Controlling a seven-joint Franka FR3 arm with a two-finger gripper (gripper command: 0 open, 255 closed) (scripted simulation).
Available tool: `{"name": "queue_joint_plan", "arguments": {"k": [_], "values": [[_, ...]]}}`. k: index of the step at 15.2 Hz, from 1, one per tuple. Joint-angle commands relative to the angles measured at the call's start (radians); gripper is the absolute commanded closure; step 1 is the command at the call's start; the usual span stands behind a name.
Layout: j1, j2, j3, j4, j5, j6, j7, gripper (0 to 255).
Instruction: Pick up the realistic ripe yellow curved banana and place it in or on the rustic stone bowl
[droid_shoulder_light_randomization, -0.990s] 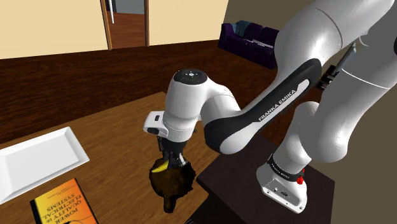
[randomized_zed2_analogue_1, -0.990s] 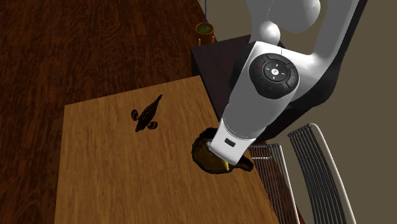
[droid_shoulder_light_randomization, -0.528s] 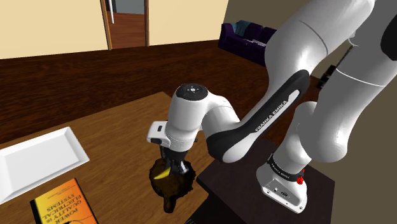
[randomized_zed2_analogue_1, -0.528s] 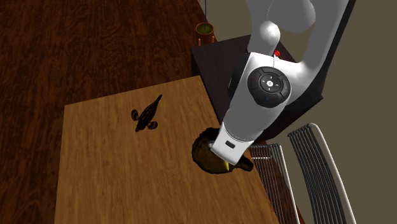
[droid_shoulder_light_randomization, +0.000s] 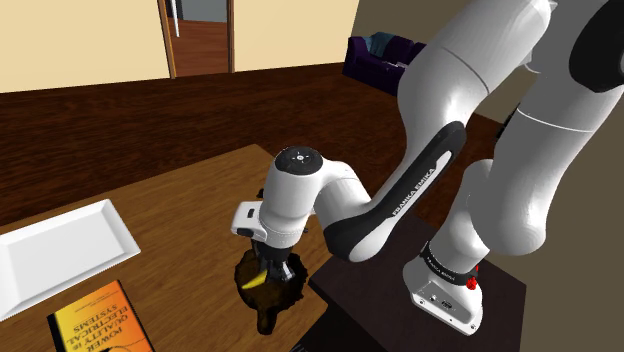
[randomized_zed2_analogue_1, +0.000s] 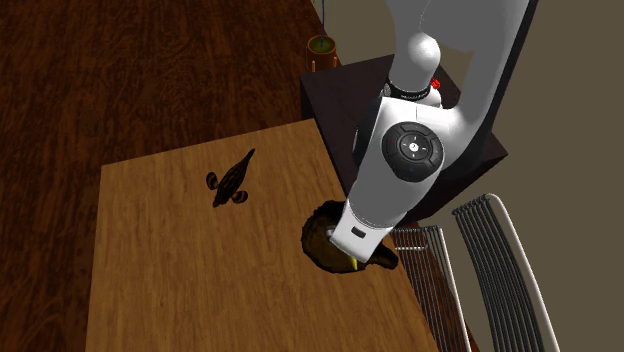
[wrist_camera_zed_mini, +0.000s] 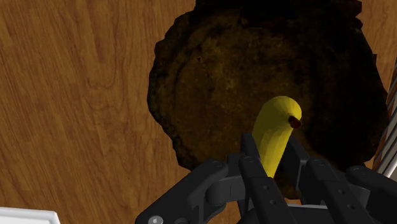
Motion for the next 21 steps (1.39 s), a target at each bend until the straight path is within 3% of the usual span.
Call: {"name": "queue_joint_plan", "arguments": {"k": [1,4,5,10,14,21], "values": [[0.0,0.002,-0.001,0.0,-0.002,0.001,0.002,255],[0.0,0.002,-0.001,0.0,-0.002,0.001,0.002,255],[0.0,0.002,-0.001,0.0,-0.002,0.001,0.002,0],[0.0,0.002,-0.001,0.0,-0.002,0.001,0.002,0],[-0.005,-0.153,0.036,-0.003,0.176,-0.125,-0.127,0],[-0.002,-0.152,0.033,-0.003,0.176,-0.125,-0.126,0]]}}
